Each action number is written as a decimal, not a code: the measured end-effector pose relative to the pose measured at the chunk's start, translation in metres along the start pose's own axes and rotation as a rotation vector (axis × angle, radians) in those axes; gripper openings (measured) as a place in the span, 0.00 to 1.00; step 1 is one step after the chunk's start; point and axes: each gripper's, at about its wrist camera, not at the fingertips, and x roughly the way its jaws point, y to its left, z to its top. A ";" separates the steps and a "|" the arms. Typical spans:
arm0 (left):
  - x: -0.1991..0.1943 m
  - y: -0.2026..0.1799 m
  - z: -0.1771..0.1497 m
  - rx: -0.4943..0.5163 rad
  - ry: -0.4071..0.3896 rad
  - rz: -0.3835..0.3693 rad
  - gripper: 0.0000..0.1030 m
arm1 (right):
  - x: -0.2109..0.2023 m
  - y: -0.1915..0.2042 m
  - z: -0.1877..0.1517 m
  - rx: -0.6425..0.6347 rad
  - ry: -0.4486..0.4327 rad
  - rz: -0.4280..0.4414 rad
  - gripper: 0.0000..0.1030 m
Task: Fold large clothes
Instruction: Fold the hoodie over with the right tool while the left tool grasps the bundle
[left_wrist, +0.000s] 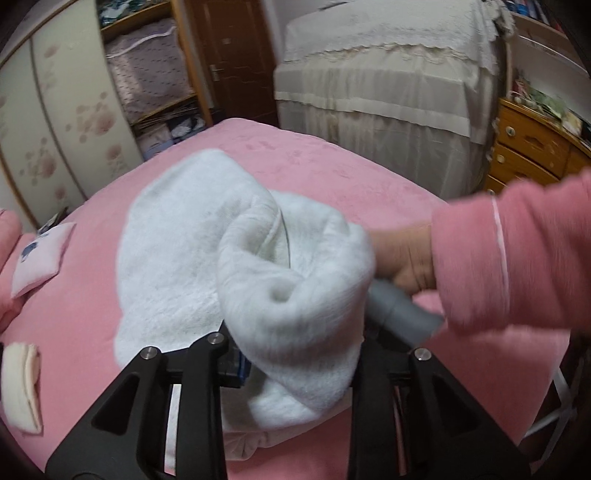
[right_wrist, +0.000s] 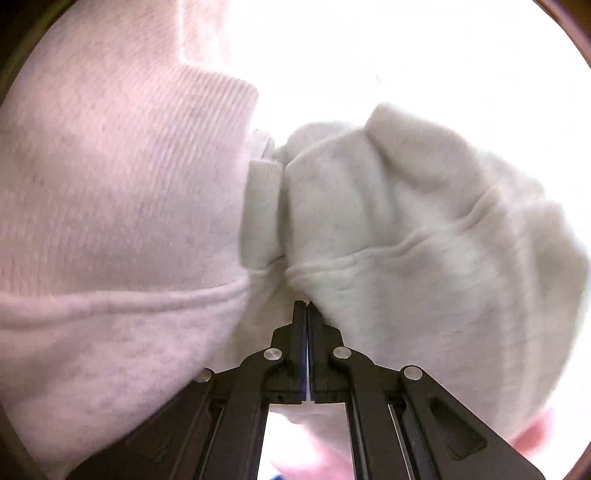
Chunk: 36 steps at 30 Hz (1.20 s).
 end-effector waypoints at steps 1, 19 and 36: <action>0.005 0.002 -0.005 0.016 0.002 -0.003 0.23 | -0.005 -0.002 0.000 -0.012 -0.003 -0.035 0.00; 0.122 -0.023 -0.052 0.122 0.217 -0.021 0.27 | -0.205 -0.084 -0.014 0.175 -0.361 -0.024 0.48; 0.181 -0.077 -0.059 0.233 0.345 0.008 0.28 | -0.150 -0.061 -0.049 0.098 -0.183 -0.278 0.19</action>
